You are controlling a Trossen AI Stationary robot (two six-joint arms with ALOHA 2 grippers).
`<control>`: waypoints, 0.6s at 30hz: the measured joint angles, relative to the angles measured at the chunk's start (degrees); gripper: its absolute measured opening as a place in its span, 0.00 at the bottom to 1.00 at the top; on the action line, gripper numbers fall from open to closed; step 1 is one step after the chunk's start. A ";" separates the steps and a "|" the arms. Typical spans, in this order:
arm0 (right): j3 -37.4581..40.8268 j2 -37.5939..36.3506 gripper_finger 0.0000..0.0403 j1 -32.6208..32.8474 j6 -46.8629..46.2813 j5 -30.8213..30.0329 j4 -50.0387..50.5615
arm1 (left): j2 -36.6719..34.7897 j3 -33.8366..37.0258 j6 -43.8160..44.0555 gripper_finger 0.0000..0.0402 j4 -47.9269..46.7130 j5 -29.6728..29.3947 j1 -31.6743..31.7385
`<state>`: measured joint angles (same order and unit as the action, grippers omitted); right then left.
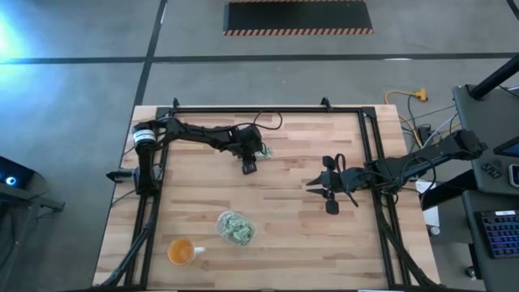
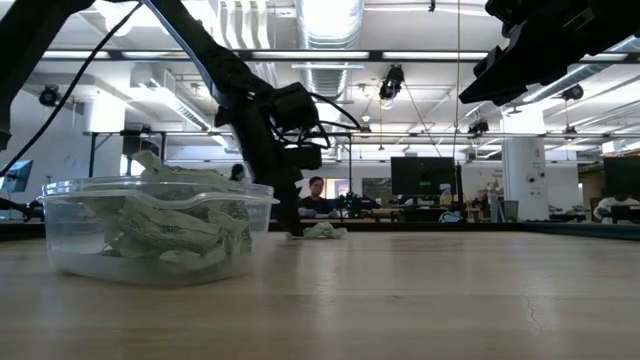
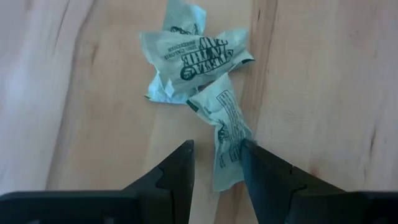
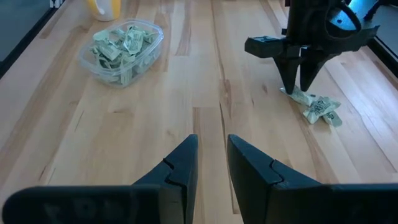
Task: Pick and place Stevia / Truvia into bins
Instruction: Put the stevia packet into the transparent container
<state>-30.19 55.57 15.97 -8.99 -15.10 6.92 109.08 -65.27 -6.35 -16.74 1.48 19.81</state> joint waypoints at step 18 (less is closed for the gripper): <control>0.21 0.00 0.19 0.00 0.00 0.03 -0.07 | -0.89 -0.27 0.00 0.01 -0.81 -0.17 -0.04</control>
<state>-29.98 55.57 15.97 -8.99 -15.07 6.85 108.19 -65.54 -6.35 -17.56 1.31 19.77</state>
